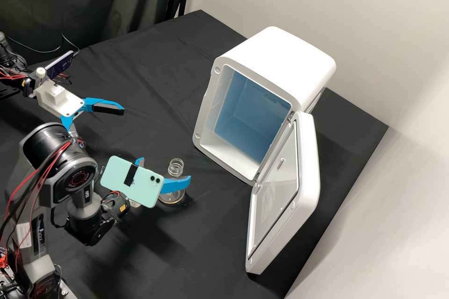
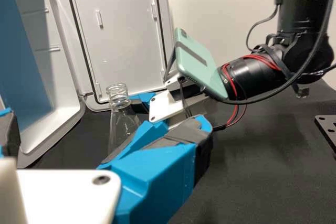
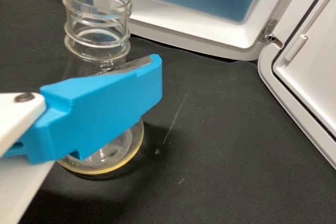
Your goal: Place the flask in the incubator
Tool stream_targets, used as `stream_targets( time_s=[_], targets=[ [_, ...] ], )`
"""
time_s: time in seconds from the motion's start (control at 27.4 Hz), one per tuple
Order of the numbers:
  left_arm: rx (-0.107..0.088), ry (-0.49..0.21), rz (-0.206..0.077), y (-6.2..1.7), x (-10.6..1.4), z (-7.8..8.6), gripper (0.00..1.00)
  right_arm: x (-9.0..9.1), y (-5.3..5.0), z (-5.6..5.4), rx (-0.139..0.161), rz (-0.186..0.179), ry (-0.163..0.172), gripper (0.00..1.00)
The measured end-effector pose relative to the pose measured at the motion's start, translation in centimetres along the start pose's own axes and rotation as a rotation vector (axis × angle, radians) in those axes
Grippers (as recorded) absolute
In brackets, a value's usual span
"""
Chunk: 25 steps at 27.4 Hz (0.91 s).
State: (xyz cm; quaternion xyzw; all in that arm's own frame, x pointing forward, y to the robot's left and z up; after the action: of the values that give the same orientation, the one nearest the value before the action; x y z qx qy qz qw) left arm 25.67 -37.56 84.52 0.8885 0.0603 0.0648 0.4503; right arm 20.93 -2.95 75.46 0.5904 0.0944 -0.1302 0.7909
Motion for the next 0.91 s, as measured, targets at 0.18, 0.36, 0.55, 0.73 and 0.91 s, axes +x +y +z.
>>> stream_targets(
  time_s=[0.18,0.36,0.55,0.73,0.91],
  targets=[
    [0.000,0.000,0.000,0.00,0.0,0.0,1.00,0.8,-0.3,0.5,-0.004,-0.008,-0.030,1.00],
    [0.000,0.000,0.000,0.00,0.0,0.0,1.00,1.6,-0.4,0.7,0.001,-0.003,-0.042,1.00],
    [0.000,0.000,0.000,0.00,0.0,0.0,1.00,2.1,-0.4,0.7,0.003,0.005,-0.050,1.00],
    [0.000,0.000,0.000,0.00,0.0,0.0,1.00,2.2,-0.6,0.7,-0.015,0.001,-0.057,1.00],
    [0.000,0.000,0.000,0.00,0.0,0.0,1.00,2.5,-0.6,0.7,-0.014,0.009,-0.058,1.00]
  ],
)
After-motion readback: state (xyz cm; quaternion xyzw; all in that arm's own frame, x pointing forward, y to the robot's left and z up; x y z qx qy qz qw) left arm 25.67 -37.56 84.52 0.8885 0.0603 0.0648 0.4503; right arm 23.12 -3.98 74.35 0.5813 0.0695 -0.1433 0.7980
